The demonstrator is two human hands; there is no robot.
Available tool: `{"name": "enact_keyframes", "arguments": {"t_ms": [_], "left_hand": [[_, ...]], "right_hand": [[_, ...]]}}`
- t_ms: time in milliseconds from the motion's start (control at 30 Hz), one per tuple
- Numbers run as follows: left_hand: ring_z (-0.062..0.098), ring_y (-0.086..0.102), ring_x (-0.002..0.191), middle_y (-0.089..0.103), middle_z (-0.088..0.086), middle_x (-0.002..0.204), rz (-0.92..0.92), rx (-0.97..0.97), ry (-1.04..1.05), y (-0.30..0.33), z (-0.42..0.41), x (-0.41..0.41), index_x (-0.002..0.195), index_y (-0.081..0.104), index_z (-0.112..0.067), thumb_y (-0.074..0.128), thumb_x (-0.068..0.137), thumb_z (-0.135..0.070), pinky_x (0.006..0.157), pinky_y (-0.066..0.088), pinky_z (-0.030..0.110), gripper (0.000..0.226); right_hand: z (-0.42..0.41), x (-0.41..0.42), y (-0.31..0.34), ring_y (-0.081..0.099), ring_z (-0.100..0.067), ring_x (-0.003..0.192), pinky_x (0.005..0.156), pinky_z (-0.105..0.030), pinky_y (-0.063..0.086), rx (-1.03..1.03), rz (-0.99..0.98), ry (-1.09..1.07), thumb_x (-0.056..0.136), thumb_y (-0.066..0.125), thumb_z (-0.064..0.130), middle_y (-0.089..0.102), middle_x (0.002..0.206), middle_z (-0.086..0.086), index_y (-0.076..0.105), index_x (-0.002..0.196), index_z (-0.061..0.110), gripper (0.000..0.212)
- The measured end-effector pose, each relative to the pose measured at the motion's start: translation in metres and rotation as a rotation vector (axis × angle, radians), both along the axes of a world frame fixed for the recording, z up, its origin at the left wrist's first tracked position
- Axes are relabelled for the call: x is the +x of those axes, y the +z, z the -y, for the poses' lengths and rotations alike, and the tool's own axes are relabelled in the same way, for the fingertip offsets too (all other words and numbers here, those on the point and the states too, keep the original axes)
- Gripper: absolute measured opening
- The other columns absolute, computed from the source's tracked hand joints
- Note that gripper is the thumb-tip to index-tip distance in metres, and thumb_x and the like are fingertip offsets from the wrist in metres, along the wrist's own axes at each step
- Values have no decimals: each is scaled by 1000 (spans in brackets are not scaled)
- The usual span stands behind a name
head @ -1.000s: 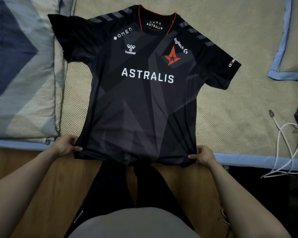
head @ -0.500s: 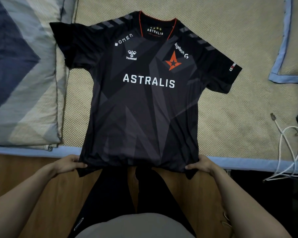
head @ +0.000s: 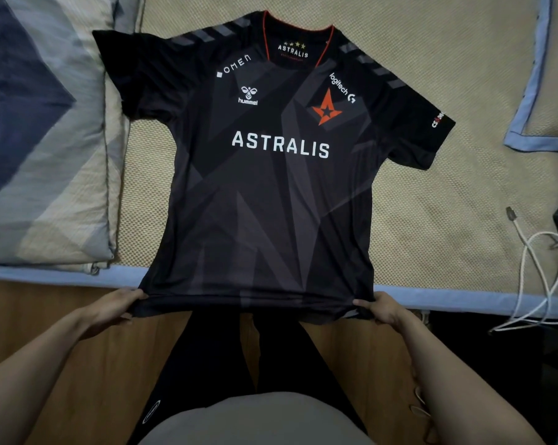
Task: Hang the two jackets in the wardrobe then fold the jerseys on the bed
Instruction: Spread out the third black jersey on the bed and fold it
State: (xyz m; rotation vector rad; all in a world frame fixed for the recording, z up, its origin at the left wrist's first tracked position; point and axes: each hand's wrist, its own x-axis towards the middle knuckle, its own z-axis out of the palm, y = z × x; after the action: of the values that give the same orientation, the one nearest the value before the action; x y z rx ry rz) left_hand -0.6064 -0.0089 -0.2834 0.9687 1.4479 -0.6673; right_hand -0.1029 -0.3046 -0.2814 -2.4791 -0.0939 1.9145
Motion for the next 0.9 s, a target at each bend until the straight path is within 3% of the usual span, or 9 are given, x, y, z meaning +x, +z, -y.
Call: {"name": "enact_keyframes", "arguments": {"t_ms": [100, 233, 433, 567, 700, 767, 900], "left_hand": [[26, 68, 110, 77, 7, 110, 43, -20, 45, 7, 4, 1, 113, 75, -13, 54, 103, -34, 96, 52, 42, 31], [20, 73, 105, 76, 6, 116, 95, -57, 133, 13, 10, 8, 123, 67, -18, 60, 100, -31, 89, 51, 35, 28], [21, 66, 109, 73, -1, 116, 122, -6, 101, 14, 17, 21, 120, 68, -21, 75, 90, -19, 88, 49, 32, 30], [31, 64, 105, 72, 15, 112, 90, 91, -12, 7, 20, 18, 107, 73, -5, 74, 85, 5, 83, 49, 33, 24], [23, 61, 86, 69, 12, 95, 31, 129, -16, 9, 27, 12, 103, 74, 2, 70, 93, -15, 74, 51, 31, 20], [24, 63, 87, 70, 12, 95, 1, 136, 26, 11, 30, 9, 103, 73, 1, 66, 97, -25, 70, 52, 30, 27], [27, 67, 75, 75, 20, 84, -31, 155, 79, 14, 32, 5, 97, 72, 5, 60, 99, -34, 67, 50, 32, 40]], "right_hand": [[1, -2, 4, 60, -18, 78, 60, -25, 45, 30, -1, 0, 98, 67, 27, 66, 106, -14, 64, 125, 0, 38], [-2, -7, 10, 59, -24, 100, 67, -25, 47, 50, -28, -35, 94, 72, 23, 64, 117, -11, 62, 132, -1, 47], [-2, -15, 14, 53, -24, 109, 89, -35, 42, 61, -40, -114, 97, 69, 19, 58, 139, -16, 52, 142, 0, 52], [11, -18, 10, 58, -24, 110, 90, -34, 49, 35, -121, -97, 80, 85, 8, 62, 128, -9, 56, 138, 3, 64], [26, -24, 5, 63, -17, 81, 62, -22, 49, 7, -101, -134, 88, 79, 13, 69, 99, -6, 67, 113, 7, 28], [32, -24, 3, 59, -20, 71, 64, -28, 46, 11, -69, -152, 92, 75, 22, 67, 87, -12, 69, 99, 6, 18], [41, -21, 1, 57, -25, 74, 72, -38, 47, 8, 20, -189, 99, 65, 33, 63, 82, -12, 66, 92, 5, 29]]}}
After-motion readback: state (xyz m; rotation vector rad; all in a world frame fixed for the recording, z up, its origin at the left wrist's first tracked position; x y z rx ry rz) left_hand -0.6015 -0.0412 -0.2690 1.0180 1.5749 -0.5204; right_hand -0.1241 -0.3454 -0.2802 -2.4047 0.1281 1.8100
